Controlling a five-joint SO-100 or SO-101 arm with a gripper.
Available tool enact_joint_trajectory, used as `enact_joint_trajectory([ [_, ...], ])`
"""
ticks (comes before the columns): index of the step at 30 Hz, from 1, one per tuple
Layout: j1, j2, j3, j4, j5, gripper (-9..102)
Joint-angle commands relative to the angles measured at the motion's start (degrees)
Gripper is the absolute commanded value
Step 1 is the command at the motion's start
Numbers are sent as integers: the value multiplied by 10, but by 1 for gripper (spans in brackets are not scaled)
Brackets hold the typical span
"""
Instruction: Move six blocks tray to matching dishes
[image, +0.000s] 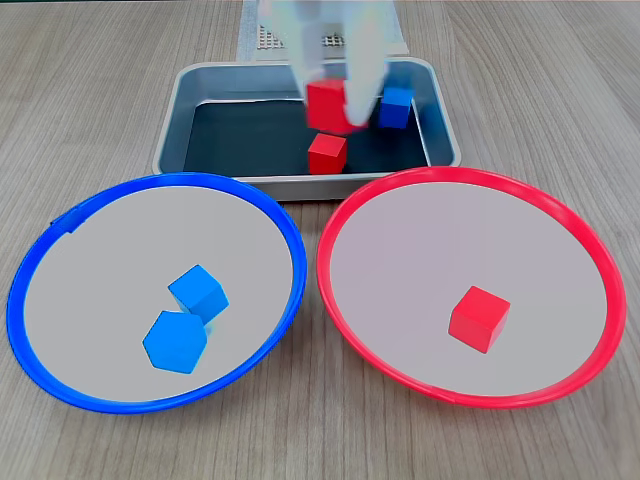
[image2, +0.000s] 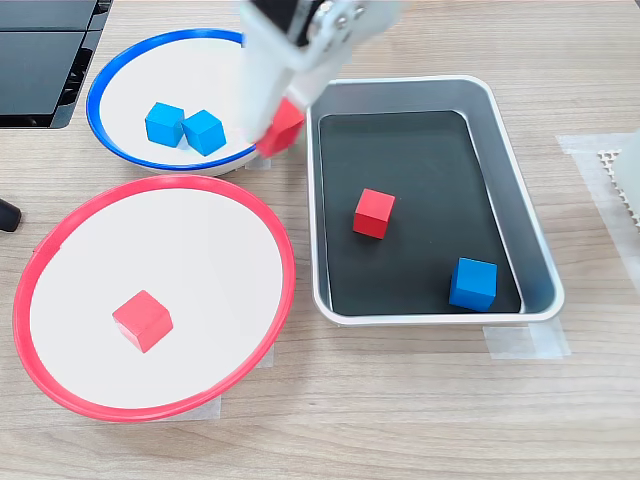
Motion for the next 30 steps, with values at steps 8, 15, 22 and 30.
enact_joint_trajectory([
  [8,-92,-74,47,-195,31,10],
  [15,-57,-50,65,-114,-13,4],
  [22,4,62,109,118,-185,0],
  [30,47,152,303,17,-301,24],
])
